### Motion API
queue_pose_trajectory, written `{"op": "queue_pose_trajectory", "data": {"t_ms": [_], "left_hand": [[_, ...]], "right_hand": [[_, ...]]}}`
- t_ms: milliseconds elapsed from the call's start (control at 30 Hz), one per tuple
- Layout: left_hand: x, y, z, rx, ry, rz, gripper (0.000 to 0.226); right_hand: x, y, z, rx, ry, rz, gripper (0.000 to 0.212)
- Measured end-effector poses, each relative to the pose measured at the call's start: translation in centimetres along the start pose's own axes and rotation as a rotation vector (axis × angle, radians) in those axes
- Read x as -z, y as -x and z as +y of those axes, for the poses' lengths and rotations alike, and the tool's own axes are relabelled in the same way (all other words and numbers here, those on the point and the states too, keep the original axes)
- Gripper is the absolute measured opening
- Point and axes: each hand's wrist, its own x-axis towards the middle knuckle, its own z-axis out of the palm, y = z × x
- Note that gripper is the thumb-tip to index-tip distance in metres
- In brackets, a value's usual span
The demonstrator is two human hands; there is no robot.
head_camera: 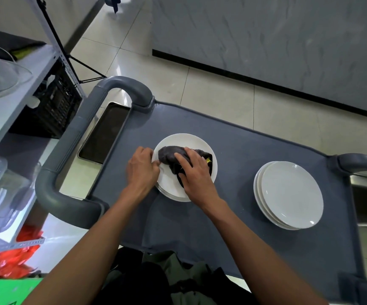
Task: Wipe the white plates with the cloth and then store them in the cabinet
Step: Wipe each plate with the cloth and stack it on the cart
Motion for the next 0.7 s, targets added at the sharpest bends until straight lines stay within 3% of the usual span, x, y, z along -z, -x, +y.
{"op": "queue_pose_trajectory", "data": {"t_ms": [333,433,533,700], "left_hand": [[0.4,-0.1,0.3,0.027,0.048,0.026,0.006],[0.8,-0.4,1.4,-0.052,0.091,0.076,0.027],[1.5,-1.5,1.7,0.032,0.152,0.087,0.027],[2.2,-2.5,-0.6,0.142,0.108,-0.059,0.023]], "right_hand": [[0.0,0.2,-0.4,0.026,-0.074,0.134,0.054],[-0.1,0.3,-0.2,0.035,-0.108,0.169,0.051],[-0.2,0.4,0.0,0.010,-0.151,0.165,0.049],[-0.3,0.3,0.1,-0.013,-0.148,0.148,0.050]]}}
